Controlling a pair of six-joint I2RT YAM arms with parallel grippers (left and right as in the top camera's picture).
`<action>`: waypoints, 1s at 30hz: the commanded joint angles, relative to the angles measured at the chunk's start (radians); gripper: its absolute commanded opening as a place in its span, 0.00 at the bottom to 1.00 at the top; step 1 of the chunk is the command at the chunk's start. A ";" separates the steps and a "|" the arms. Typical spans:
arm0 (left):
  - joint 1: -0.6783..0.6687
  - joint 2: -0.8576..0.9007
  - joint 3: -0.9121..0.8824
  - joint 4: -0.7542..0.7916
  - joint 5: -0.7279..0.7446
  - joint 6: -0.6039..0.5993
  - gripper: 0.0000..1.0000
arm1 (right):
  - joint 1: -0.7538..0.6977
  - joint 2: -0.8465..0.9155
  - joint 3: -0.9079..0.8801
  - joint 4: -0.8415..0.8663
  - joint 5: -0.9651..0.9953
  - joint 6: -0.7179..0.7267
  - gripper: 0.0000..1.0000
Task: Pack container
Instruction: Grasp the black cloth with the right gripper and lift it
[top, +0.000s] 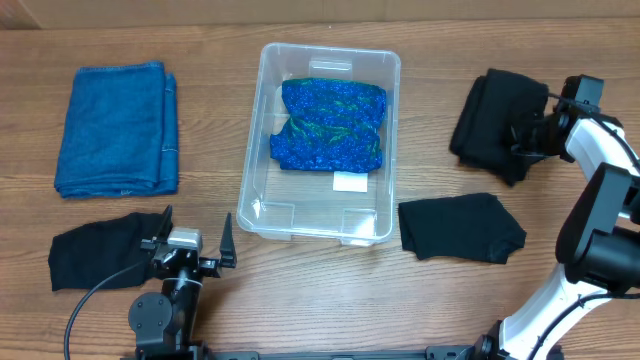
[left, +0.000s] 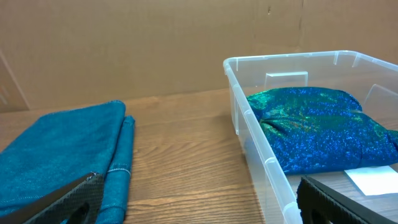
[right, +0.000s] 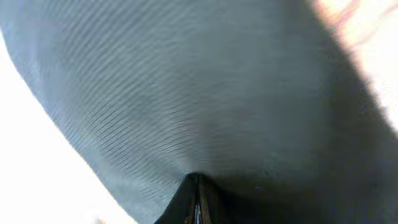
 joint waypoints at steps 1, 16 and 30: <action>0.006 -0.008 -0.003 0.000 -0.003 0.019 1.00 | 0.018 0.012 0.091 -0.019 -0.206 -0.067 0.14; 0.006 -0.008 -0.003 0.000 -0.003 0.019 1.00 | -0.152 0.008 0.301 -0.430 0.042 -0.764 0.94; 0.006 -0.008 -0.003 0.000 -0.003 0.019 1.00 | -0.094 0.150 0.301 -0.354 0.019 -0.842 0.94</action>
